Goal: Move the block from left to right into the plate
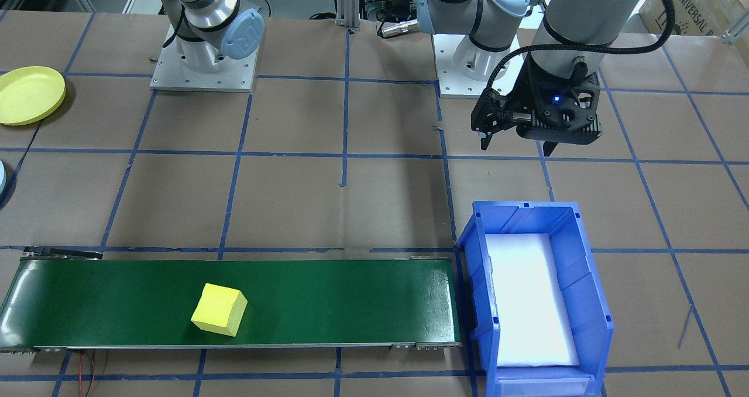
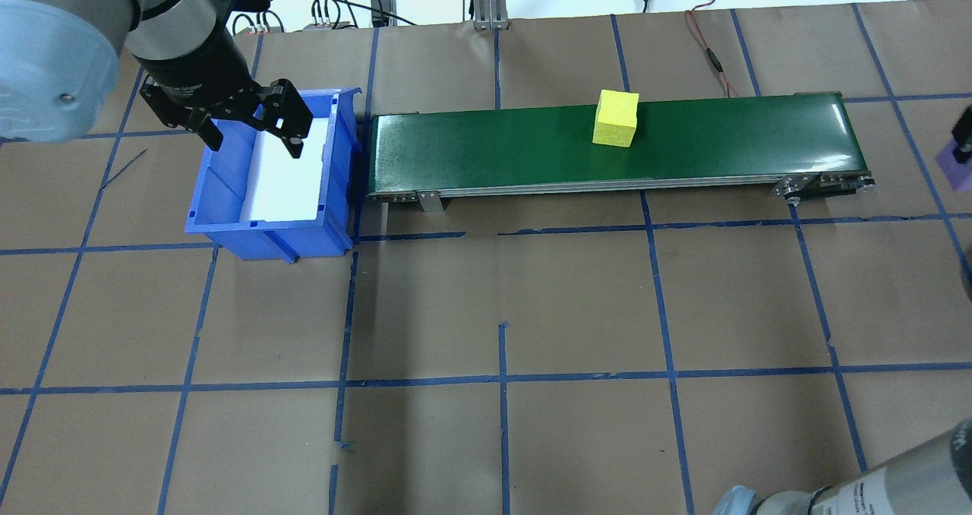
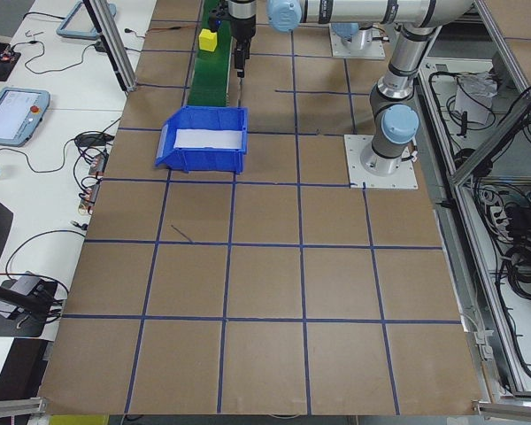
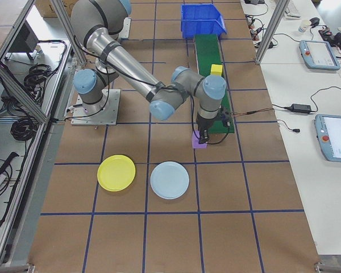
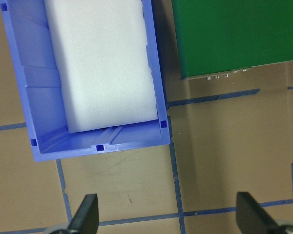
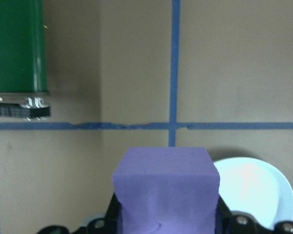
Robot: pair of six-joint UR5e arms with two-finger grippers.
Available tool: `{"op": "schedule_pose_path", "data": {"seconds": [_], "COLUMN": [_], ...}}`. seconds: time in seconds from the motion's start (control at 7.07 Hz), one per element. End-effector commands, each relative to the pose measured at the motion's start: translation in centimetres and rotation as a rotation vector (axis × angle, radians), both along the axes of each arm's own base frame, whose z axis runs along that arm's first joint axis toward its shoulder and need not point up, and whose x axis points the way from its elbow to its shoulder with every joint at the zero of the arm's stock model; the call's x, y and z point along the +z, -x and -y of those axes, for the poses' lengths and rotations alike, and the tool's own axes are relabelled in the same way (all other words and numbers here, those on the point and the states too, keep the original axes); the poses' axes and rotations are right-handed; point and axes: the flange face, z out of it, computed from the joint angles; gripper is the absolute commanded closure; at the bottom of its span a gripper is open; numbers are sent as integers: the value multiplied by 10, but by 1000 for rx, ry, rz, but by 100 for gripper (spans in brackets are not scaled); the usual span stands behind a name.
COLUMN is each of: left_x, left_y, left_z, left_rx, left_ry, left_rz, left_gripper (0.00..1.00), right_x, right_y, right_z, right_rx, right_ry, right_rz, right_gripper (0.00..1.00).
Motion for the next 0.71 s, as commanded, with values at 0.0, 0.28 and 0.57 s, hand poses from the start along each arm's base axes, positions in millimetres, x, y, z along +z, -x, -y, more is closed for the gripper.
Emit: {"op": "schedule_pose_path", "data": {"seconds": [0.0,0.28,0.57], "left_x": [7,11,8], "left_y": [3,3,10], "left_z": [1,-2,-6], "left_rx": [-6,-7,-14], "left_ry": [14,23,14], "left_rz": [-4,-4,-7], "left_gripper": [0,0,0], "right_x": [-33,-69,-84], "right_y": [73,110,124], "right_z": [-75,-103,-112], "right_rx": [39,81,52], "right_ry": [46,76,81], "right_rz": [84,51,84], "right_gripper": [78,76,17]}}
